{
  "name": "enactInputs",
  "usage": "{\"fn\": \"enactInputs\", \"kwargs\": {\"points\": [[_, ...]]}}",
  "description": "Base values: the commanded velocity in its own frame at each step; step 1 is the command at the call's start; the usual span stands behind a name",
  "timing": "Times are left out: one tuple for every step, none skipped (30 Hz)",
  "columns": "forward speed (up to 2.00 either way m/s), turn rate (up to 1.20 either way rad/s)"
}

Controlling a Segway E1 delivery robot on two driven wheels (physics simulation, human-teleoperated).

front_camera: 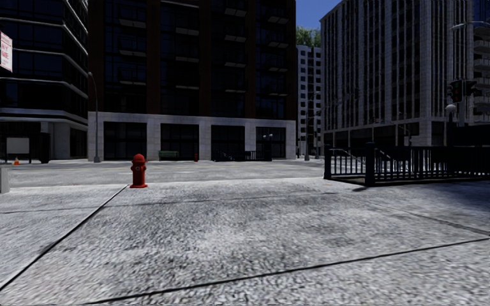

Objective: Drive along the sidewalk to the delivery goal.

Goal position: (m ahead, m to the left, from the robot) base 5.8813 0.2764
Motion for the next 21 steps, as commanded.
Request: {"fn": "enactInputs", "kwargs": {"points": [[2.00,0.00],[2.00,0.00],[2.00,0.00],[2.00,0.00],[2.00,0.00],[2.00,0.00],[2.00,0.00],[2.00,0.00],[2.00,0.00],[2.00,0.00],[2.00,0.00],[2.00,0.00],[2.00,0.00],[2.00,0.00],[2.00,0.00],[2.00,0.00],[2.00,0.00],[2.00,0.00],[2.00,0.00],[2.00,0.00],[2.00,0.00]]}}
